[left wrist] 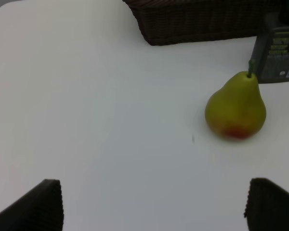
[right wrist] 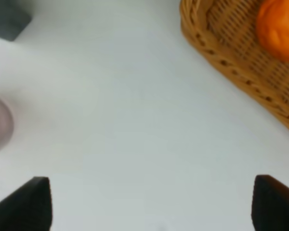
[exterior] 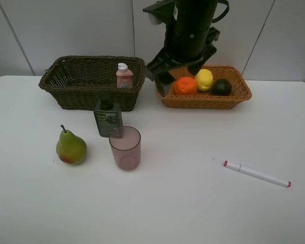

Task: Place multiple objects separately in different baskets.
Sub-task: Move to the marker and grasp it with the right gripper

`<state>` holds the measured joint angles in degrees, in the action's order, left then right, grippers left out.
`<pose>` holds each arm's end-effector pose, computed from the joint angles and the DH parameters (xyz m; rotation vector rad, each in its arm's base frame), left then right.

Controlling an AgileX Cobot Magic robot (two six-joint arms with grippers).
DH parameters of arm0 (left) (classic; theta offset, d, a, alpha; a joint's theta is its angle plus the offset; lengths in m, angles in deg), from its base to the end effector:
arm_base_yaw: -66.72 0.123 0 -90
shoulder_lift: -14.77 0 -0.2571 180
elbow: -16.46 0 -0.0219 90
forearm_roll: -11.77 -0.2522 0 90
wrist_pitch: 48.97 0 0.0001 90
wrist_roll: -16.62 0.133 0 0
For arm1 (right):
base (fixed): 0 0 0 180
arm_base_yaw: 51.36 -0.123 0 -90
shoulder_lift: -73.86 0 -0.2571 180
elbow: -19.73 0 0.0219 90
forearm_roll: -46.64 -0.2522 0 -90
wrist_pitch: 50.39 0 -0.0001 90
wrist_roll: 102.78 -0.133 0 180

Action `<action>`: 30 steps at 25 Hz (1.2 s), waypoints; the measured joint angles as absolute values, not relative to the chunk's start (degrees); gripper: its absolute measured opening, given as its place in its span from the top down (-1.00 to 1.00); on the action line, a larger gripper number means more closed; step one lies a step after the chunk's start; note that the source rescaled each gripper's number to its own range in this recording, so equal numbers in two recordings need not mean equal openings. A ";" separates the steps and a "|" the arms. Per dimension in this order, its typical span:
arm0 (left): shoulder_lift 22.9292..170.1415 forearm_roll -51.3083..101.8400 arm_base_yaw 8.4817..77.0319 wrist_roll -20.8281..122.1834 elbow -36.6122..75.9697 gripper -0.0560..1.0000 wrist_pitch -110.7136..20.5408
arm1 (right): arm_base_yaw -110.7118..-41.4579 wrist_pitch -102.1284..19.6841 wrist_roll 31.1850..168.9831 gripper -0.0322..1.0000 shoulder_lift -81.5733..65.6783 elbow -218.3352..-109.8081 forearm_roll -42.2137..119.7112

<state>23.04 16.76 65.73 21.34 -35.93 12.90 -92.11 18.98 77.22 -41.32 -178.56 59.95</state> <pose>0.0664 -0.0114 0.2314 0.1075 2.1332 -0.0680 0.3174 0.2357 0.2213 -1.0603 2.6275 -0.1843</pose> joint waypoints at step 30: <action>23.04 16.76 65.73 21.34 -35.93 -1.00 12.90 | -81.88 -4.69 85.08 -0.69 -16.91 -126.29 57.83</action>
